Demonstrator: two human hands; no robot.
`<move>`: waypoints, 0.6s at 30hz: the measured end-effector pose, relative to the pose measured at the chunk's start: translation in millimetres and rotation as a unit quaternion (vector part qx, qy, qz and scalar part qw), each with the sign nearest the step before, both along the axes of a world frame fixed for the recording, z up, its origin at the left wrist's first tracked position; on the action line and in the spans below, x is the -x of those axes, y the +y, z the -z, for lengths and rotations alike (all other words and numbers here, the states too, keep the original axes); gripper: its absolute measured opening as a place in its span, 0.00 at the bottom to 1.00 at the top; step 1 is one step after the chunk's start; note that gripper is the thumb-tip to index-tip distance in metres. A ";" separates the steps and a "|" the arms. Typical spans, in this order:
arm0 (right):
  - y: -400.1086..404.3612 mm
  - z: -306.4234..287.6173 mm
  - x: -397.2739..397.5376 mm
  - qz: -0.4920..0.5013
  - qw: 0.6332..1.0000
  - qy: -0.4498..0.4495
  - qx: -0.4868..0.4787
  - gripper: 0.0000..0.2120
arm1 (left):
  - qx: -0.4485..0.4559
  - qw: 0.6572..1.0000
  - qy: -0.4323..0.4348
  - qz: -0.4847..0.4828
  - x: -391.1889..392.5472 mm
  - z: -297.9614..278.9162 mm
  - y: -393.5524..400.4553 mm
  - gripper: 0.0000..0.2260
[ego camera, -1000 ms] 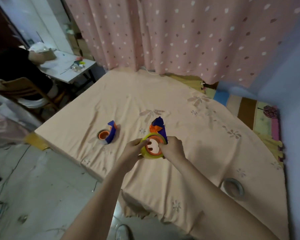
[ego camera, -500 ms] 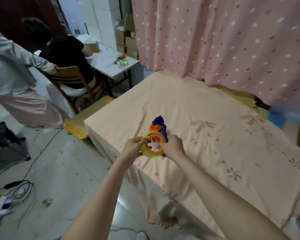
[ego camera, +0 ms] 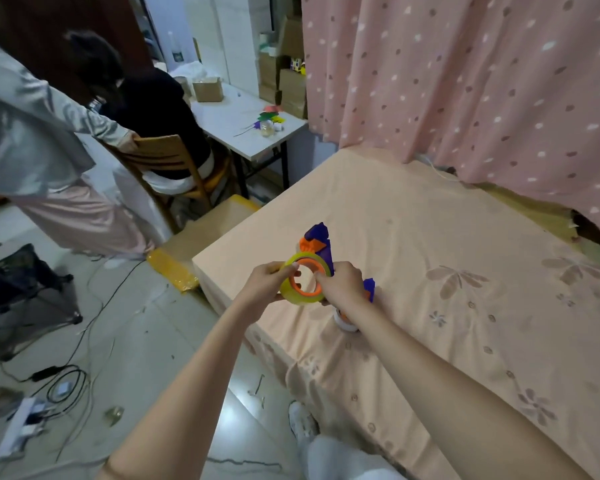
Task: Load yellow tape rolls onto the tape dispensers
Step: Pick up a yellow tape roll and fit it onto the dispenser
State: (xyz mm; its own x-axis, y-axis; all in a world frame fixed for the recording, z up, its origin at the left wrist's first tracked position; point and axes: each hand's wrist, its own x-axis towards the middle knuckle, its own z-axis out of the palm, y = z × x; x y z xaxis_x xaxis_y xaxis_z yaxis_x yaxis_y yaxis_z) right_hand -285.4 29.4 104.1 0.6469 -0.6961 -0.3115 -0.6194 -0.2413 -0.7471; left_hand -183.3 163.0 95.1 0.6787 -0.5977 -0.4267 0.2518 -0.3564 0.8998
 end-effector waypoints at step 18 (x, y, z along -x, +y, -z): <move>-109.9 17.6 -159.6 0.050 0.998 -0.027 -0.021 0.12 | -0.061 0.996 -0.002 0.064 -176.3 -14.9 -112.2 0.18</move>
